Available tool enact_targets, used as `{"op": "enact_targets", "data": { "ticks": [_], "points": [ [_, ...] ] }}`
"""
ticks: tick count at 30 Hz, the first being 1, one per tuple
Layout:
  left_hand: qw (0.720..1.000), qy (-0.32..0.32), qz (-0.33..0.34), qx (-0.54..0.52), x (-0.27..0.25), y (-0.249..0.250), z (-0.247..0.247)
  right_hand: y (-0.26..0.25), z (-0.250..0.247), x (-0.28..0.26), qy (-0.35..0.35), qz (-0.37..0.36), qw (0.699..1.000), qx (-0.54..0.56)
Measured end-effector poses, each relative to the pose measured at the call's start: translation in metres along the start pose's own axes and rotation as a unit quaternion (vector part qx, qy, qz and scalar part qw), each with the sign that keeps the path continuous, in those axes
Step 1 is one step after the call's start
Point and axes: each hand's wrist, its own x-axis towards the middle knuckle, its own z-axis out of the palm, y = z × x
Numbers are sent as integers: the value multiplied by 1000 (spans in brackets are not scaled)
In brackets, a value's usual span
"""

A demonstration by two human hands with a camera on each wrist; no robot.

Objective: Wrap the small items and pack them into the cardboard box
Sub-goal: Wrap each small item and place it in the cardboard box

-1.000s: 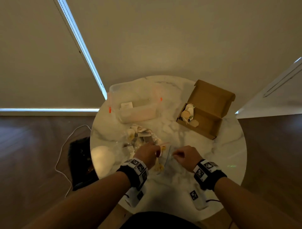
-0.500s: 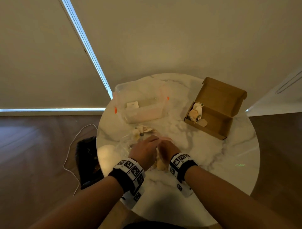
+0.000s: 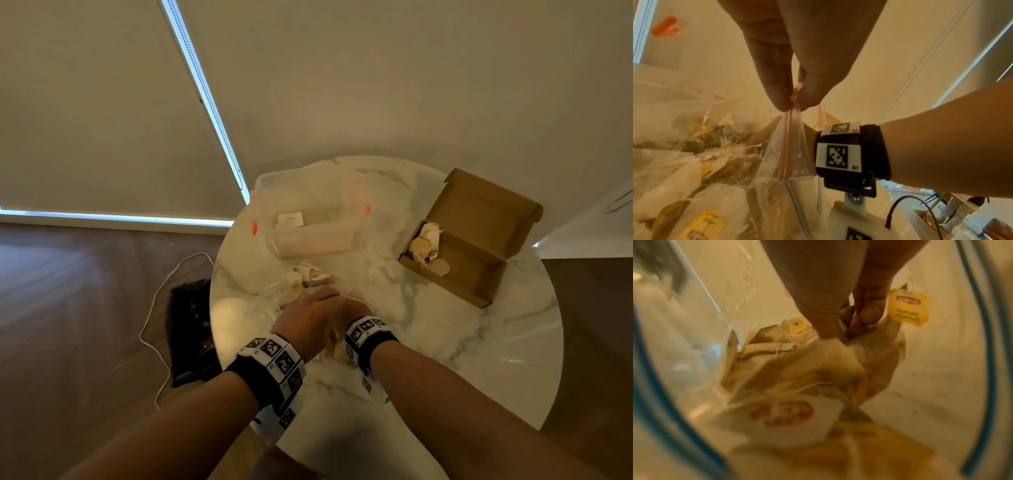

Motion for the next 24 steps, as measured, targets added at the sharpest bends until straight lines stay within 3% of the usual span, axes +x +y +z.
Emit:
{"op": "enact_targets", "data": {
  "ticks": [6,11,14,17,24],
  "points": [
    [999,-5,-35,10,-3,-5,1,9,10,-13,46,-37,994,88],
    [996,-29,-81,27,2,-13,5,29,10,-50,36,-82,995,51],
    [994,-32,-101,29,7,-19,9,38,-4,-75,100,-103,979,142],
    [993,-32,-110,12,10,-20,13,49,-33,-93,177,-71,960,203],
    [990,-38,-71,-119,6,-15,4,63,-105,-131,113,-41,911,395]
  ]
}}
